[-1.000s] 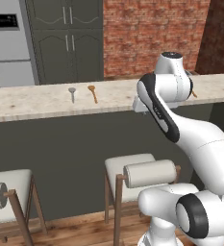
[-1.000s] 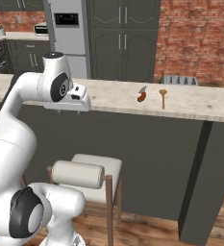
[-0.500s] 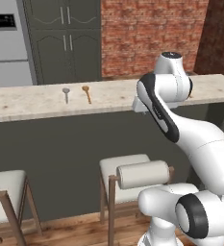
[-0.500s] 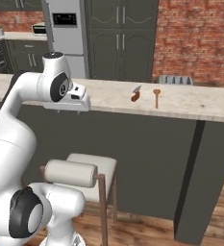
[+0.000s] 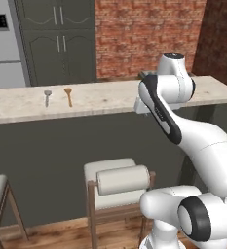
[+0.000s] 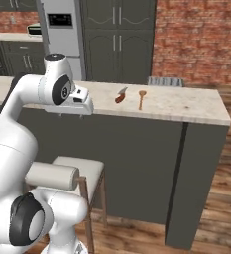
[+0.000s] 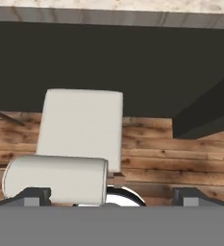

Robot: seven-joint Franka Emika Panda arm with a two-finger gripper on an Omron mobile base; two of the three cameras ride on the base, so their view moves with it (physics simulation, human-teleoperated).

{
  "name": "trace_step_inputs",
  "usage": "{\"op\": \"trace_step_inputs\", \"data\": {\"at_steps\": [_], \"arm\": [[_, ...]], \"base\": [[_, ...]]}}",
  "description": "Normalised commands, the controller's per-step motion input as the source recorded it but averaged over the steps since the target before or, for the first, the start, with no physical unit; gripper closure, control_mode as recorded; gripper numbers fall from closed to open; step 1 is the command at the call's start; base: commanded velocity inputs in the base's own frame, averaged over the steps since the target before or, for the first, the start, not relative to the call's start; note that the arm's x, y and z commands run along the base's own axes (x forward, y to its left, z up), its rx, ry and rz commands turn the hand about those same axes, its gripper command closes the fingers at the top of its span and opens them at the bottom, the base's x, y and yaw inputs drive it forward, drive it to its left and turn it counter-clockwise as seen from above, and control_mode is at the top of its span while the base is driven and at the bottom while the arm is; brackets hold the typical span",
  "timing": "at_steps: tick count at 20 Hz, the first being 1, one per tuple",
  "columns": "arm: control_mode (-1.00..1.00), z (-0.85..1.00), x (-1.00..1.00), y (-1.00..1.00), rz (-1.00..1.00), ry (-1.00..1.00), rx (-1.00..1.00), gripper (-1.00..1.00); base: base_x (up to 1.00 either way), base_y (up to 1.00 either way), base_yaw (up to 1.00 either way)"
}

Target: Pick up the metallic utensils from the counter and place them in the open drawer. Make sure not to pick up any wooden utensils.

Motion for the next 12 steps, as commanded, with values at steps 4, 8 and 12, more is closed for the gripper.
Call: {"op": "trace_step_inputs", "data": {"at_steps": [4,8,12], "arm": [[1.0,0.0,0.0,0.0,0.0,0.0,0.0,-1.0],[1.0,0.0,0.0,0.0,0.0,0.0,0.0,-1.0],[1.0,0.0,0.0,0.0,0.0,0.0,0.0,-1.0]], "base": [[0.0,-0.56,0.0],[0.06,-0.46,0.0],[0.34,-0.21,0.0]]}}
